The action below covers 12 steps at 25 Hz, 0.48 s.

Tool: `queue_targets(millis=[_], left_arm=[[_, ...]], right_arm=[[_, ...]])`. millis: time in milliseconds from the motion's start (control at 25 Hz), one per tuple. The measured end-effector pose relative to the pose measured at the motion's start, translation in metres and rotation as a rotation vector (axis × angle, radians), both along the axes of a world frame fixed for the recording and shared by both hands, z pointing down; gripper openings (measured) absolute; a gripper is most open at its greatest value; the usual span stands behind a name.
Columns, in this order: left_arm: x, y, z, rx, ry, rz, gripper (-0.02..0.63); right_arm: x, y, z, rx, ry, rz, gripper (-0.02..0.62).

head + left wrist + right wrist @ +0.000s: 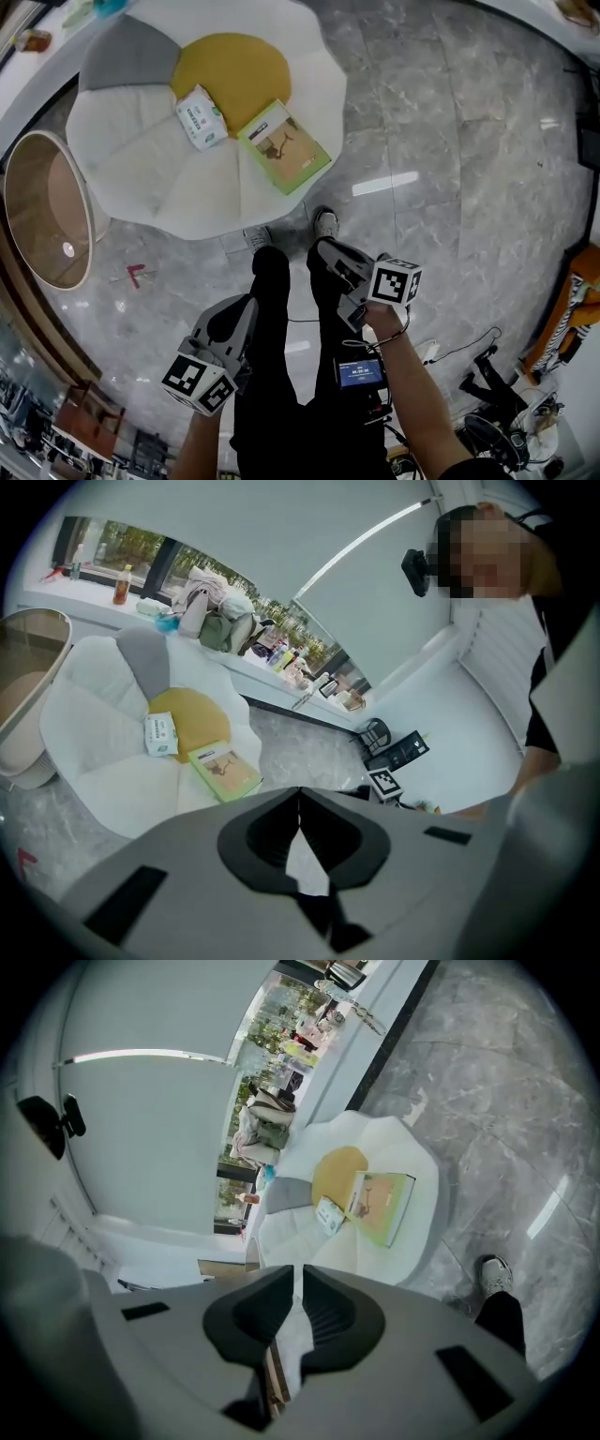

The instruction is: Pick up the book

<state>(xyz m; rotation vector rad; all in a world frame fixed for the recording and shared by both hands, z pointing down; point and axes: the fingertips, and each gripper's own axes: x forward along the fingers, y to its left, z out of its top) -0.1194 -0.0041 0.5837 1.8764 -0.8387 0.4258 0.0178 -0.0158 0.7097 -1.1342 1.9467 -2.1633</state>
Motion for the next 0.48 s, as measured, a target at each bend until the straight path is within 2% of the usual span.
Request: queue_targets(millis=[160, 480], left_arm=[[0.000, -0.003, 0.024, -0.012, -0.005, -0.034, 0.014], [0.006, 0.003, 0.073, -0.043, 0.013, -0.071, 0.014]], right_arm=[[0.001, -0.006, 0.030, -0.006, -0.020, -0.013, 0.046], [0.004, -0.018, 0.095, -0.017, 0.005, -0.033, 0.110]])
